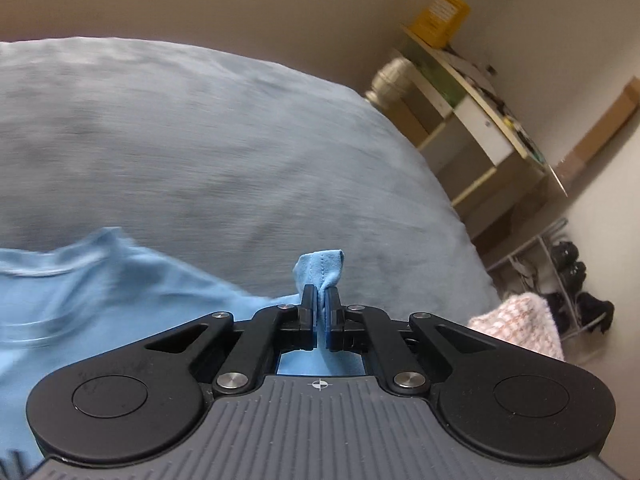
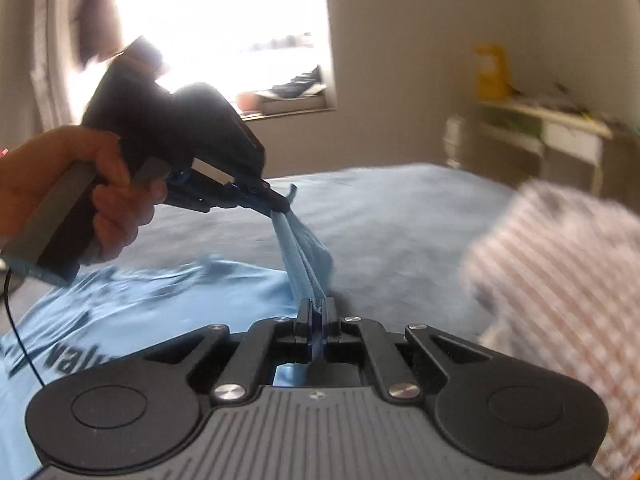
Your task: Fold clothes
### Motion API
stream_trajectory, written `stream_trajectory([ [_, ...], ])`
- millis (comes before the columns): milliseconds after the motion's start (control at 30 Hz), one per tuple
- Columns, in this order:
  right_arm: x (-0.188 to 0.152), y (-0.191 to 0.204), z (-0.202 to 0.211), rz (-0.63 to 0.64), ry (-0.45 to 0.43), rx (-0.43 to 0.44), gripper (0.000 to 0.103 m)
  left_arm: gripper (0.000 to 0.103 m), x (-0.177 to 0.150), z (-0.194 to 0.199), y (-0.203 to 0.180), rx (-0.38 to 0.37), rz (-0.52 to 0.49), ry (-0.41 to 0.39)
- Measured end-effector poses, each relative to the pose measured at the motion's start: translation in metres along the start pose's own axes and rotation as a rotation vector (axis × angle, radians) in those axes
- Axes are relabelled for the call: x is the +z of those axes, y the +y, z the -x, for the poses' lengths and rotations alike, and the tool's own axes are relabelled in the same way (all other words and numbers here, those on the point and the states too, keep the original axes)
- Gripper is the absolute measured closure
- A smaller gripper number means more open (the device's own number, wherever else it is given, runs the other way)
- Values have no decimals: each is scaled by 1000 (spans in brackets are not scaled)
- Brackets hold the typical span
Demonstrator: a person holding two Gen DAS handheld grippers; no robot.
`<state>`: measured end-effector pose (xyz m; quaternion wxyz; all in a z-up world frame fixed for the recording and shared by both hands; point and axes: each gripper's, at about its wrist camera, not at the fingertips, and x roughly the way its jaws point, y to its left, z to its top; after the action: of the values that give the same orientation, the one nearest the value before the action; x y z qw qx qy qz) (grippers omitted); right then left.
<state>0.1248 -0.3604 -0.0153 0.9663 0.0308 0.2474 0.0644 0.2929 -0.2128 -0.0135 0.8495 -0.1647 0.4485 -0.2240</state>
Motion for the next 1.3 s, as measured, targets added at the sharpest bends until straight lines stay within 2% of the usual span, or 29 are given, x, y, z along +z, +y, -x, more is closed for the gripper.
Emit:
stream_trajectory([
  [200, 4, 77, -7, 235, 66, 108, 100, 102, -20, 40, 60, 50, 57, -20],
  [367, -14, 121, -26, 390, 180, 173, 100, 102, -47, 43, 108, 107, 99, -1],
  [500, -27, 143, -38, 446, 280, 210, 98, 102, -64, 42, 137, 124, 115, 4],
  [633, -22, 139, -44, 386, 448, 328, 90, 100, -70, 42, 160, 100, 169, 33],
  [700, -13, 124, -36, 250, 561, 454, 88, 98, -70, 46, 168, 85, 188, 52],
  [800, -4, 93, -20, -18, 674, 625, 83, 92, -69, 58, 178, 66, 198, 61],
  [833, -1, 83, -15, -108, 709, 679, 83, 89, -68, 66, 179, 71, 186, 41],
  [900, 4, 60, -10, -243, 678, 673, 83, 88, -66, 82, 174, 101, 126, -15],
  [1000, 16, 26, -15, -369, 569, 553, 82, 87, -71, 97, 149, 103, -41, -66],
  [1067, 20, 9, -28, -396, 512, 422, 83, 87, -89, 89, 119, 74, -195, -32],
  [1167, 22, 0, -60, -440, 468, 362, 85, 87, -115, 76, 75, 31, -424, 19],
  [1200, 24, 1, -72, -436, 452, 342, 86, 87, -127, 67, 63, 39, -488, 34],
  [1300, 30, 12, -109, -384, 426, 294, 88, 87, -156, 44, 47, 79, -577, 76],
])
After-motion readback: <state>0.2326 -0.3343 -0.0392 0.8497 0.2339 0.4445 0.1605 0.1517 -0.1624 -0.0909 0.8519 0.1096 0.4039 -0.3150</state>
